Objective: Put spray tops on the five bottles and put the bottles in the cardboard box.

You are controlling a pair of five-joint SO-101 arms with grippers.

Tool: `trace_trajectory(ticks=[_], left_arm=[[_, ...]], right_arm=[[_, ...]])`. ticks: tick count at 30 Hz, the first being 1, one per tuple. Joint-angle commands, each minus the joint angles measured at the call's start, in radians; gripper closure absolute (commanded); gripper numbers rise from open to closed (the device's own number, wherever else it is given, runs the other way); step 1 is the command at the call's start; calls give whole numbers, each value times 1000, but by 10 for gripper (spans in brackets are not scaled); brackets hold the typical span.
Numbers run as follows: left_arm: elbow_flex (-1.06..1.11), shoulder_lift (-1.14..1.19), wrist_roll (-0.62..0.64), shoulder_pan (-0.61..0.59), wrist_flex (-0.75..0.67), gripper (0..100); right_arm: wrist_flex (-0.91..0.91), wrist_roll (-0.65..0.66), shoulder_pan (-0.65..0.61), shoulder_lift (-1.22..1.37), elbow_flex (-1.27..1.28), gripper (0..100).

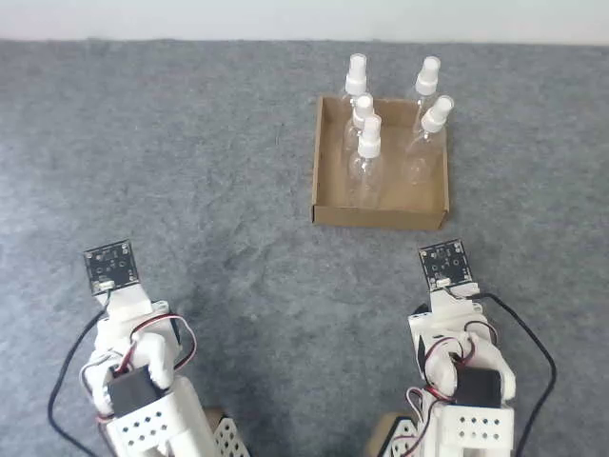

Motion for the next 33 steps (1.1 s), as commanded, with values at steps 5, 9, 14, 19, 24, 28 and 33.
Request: trace_trajectory(ticks=[5,9,14,19,24,28,33], left_arm=[[-12,-20,0,-3,3,987],[-12,-20,0,-3,3,987],[-12,-20,0,-3,3,987],[-12,-20,0,-3,3,987],[-12,-20,0,-3,3,987],[-12,-20,0,-3,3,987],[-12,-20,0,-3,3,987]], right_arm=[[2,14,-47,-25,20,919],[2,14,-125,-25,20,919],[2,14,-140,-25,20,919],[2,14,-134,-25,20,919],[2,14,-47,-25,20,919],[2,14,93,-25,20,919],[2,14,111,-25,20,919]])
